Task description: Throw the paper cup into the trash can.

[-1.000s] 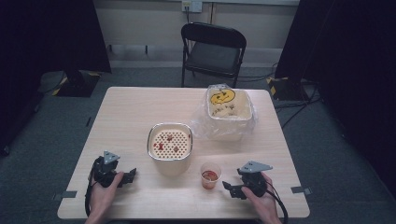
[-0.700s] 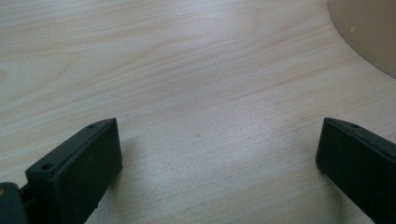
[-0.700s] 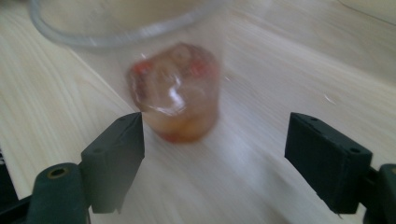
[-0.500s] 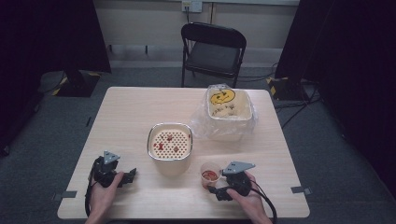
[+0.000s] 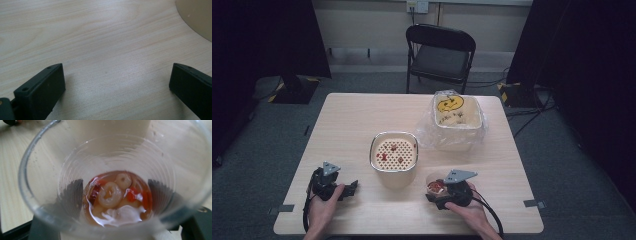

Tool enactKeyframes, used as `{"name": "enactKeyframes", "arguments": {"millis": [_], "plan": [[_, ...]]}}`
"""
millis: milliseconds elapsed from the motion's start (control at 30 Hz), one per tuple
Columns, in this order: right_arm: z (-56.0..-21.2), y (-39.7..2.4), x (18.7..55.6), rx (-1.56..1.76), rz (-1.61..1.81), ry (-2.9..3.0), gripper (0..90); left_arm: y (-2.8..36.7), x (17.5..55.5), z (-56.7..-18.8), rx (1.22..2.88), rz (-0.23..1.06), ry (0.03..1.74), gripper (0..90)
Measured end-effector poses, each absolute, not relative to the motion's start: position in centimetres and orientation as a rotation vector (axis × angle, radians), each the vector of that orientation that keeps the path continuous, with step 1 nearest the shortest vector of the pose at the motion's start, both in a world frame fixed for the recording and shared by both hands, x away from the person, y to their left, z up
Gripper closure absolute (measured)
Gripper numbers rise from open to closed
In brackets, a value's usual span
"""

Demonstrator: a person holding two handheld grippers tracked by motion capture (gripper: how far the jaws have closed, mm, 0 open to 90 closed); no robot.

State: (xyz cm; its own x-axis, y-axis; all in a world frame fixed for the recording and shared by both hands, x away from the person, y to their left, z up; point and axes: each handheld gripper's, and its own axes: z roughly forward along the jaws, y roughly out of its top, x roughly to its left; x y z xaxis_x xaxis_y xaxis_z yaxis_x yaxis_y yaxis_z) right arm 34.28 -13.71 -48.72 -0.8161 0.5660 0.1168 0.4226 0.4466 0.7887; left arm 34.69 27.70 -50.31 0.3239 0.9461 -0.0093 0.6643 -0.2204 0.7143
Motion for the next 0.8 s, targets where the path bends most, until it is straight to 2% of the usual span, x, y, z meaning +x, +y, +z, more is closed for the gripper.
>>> {"name": "enactKeyframes", "arguments": {"millis": [200, 333, 567, 800], "plan": [[-48.6, -13.7, 34.4, 0.860, 1.310, 2.515, 40.5, 27.7, 34.7, -50.3, 1.972, 0.585, 1.414, 0.0], [-48.3, -14.0, 34.4, 0.878, 1.315, 2.513, 42.8, 27.7, 34.7, -50.3, 1.977, 0.589, 1.410, 0.0], [-47.0, -14.0, 34.4, 0.900, 1.325, 2.496, 42.4, 27.7, 34.7, -50.3, 1.973, 0.587, 1.413, 0.0], [-43.6, -13.9, 34.5, 0.857, 1.296, 2.447, 42.9, 27.7, 34.7, -50.3, 1.973, 0.586, 1.413, 0.0]]}}
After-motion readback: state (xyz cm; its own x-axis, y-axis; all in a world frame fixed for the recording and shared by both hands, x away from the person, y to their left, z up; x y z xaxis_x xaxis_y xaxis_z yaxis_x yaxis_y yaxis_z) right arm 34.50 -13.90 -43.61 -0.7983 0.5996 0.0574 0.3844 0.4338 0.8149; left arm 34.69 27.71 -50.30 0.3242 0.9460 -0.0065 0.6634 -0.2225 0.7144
